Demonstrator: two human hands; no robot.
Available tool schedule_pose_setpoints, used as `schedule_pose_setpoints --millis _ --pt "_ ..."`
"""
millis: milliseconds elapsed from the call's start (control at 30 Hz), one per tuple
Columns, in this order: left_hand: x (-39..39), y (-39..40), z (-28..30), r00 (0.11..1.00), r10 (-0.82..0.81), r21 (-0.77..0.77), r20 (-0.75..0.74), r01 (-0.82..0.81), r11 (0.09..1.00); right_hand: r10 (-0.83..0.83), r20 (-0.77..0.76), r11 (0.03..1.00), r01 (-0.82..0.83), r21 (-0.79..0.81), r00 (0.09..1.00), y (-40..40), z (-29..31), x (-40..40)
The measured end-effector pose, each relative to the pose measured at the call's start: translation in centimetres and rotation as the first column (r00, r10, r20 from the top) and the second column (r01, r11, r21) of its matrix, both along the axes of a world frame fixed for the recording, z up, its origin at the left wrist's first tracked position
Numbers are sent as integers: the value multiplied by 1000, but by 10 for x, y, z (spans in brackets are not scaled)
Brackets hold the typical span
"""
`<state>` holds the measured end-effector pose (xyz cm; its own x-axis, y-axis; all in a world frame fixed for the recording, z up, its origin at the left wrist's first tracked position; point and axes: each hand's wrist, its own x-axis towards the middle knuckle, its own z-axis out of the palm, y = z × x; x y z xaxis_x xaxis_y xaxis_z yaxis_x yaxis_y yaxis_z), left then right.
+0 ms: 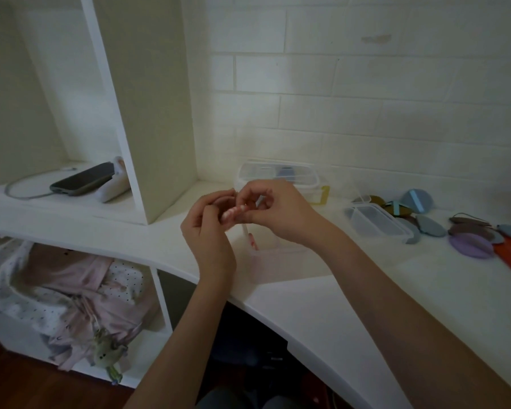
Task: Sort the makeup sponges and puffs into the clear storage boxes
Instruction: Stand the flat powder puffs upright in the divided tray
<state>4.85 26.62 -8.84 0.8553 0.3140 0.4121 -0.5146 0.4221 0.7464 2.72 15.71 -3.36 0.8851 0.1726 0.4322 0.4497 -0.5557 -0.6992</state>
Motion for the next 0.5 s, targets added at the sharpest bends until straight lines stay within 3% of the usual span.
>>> schedule_pose_setpoints --millis 200,300,400,500 --pt "1 -1 -1 996 87 10 26 -87 996 -25 16 996 23 89 1000 -8 15 -5" --pt "-3 -5 1 994 69 111 82 -78 991 -13 1 979 13 -204 1000 -23 37 -14" --pt "-4 -6 1 993 60 150 106 -76 986 -26 -154 866 -55 -497 988 -23 42 -19" --pt "-5 -6 0 991 82 159 110 -99 982 -87 -137 744 -27 -667 987 -9 33 -14"
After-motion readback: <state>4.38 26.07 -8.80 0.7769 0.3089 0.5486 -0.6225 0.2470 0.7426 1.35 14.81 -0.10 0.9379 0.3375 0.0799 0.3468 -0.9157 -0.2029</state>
